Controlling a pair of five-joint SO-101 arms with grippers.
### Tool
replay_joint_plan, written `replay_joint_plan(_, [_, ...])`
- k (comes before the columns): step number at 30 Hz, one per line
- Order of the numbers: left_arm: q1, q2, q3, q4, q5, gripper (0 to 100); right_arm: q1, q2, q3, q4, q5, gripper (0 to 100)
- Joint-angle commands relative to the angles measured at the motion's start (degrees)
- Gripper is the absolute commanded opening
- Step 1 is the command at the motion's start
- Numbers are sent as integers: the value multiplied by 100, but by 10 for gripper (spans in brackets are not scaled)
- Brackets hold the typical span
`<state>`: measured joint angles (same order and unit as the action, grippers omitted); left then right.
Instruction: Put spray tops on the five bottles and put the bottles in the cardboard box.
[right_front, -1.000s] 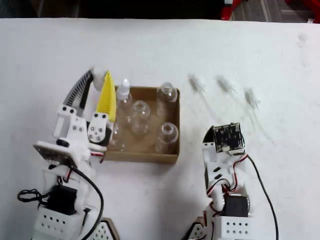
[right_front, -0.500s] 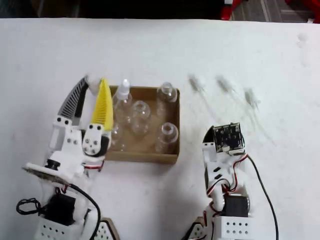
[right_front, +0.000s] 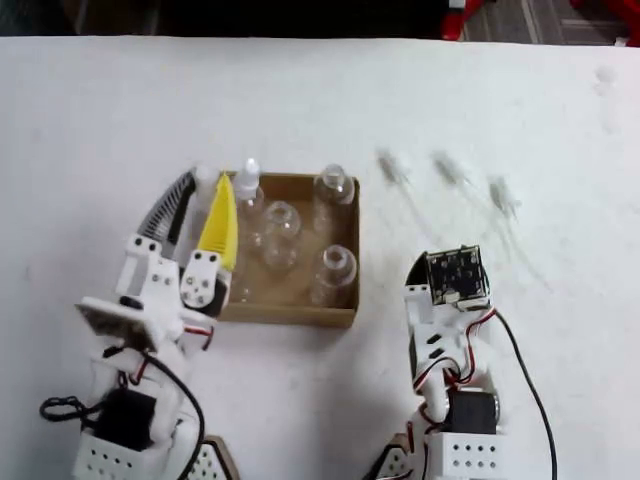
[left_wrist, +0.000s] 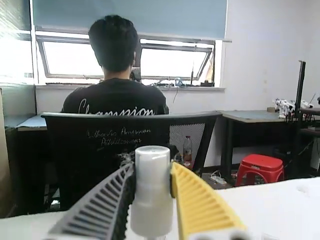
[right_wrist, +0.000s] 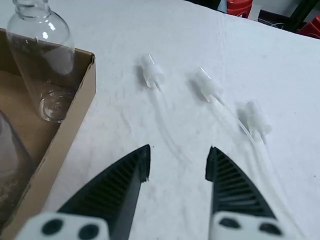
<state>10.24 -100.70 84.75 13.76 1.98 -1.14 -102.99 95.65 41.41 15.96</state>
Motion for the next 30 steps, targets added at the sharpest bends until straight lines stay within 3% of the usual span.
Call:
replay_joint_plan(1, [31, -66, 220, 35, 114, 20, -4, -40, 35, -119, 62, 163])
replay_joint_plan(6, [31, -75, 325, 79, 123, 22, -4, -40, 35, -119, 62, 163])
replay_joint_plan(16, [-13, -75, 220, 1327, 123, 22, -4, -40, 35, -127, 62, 163])
replay_joint_plan(30, [-13, -75, 211, 1943, 123, 23, -4, -40, 35, -127, 62, 163])
